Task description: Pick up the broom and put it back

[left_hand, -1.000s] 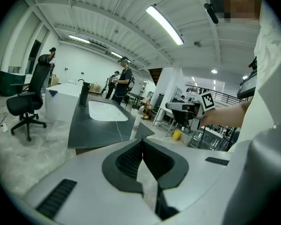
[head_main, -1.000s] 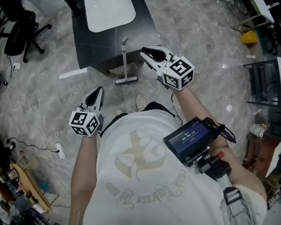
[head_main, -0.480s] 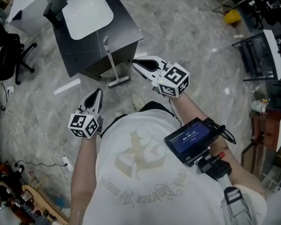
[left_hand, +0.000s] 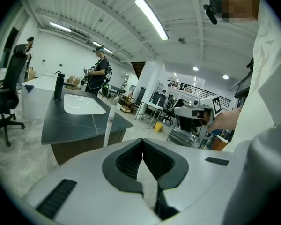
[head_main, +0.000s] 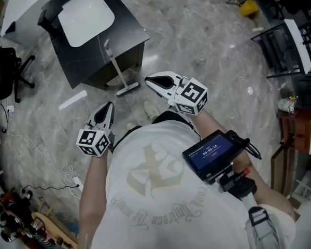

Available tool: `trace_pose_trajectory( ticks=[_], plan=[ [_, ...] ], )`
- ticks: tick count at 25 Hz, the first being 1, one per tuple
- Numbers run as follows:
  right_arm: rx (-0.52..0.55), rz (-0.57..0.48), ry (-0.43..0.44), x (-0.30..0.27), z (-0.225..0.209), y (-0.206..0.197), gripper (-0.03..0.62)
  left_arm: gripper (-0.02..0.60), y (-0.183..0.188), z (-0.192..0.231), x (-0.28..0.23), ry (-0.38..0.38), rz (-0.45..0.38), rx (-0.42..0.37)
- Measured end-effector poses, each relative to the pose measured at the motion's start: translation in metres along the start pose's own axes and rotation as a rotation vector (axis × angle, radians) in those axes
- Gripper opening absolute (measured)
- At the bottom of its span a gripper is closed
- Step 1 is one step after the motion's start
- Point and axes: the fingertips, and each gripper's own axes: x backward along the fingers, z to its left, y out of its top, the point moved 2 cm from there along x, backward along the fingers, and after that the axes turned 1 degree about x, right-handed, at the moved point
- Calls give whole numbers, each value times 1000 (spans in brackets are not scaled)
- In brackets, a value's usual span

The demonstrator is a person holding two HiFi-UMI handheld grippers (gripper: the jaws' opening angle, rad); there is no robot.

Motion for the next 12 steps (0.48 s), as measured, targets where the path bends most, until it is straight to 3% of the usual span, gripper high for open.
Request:
trace_pose_trajectory(
  ticks=[12],
  plan=[
    [-17, 4, 17, 8, 10, -17, 17, 12, -6, -9, -5, -18, 22, -7]
  ],
)
